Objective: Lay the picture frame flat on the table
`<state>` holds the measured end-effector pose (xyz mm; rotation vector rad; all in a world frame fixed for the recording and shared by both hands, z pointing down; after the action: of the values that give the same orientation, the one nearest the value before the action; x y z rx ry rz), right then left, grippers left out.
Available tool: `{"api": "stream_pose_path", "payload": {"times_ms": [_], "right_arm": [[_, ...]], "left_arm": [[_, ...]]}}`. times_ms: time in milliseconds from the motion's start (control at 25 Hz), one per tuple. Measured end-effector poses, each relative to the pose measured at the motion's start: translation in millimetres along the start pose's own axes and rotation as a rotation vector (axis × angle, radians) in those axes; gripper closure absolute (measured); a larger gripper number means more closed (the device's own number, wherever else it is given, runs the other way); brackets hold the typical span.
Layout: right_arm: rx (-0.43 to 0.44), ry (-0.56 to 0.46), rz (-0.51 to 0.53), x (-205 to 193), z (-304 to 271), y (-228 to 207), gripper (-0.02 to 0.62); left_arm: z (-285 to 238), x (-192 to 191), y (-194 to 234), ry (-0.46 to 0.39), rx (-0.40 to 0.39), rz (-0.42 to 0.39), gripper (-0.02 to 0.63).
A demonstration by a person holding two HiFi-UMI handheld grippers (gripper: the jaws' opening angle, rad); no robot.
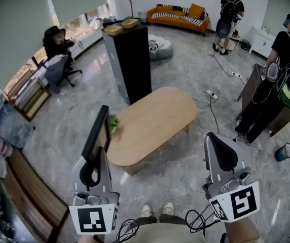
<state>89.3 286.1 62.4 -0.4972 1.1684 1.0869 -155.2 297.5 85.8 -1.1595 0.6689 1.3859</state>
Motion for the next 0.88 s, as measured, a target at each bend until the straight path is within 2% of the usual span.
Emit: {"api": "stream_pose_path", "payload": {"times_ms": [320, 880], "right_arm": [[-0.010, -0.007, -0.038, -8, -5, -13, 0.594], [0.033, 0.002, -0.054, -29, 5, -50, 0.594]], "left_arm": [[-10, -4, -2, 0.013, 0.005, 0.000, 0.574], [-26, -8, -36, 0.032, 0.044, -0.023, 0.574]]}}
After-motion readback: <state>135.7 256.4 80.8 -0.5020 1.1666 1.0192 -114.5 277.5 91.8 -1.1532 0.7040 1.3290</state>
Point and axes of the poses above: the fingertips, and each gripper's own axes: z backward along the fingers, y to its left, x out of its top, the point moved 1 cm from there along z, backward along the fingers, and after that the axes turned 15 degrees about -y, right-handed, at the moved point
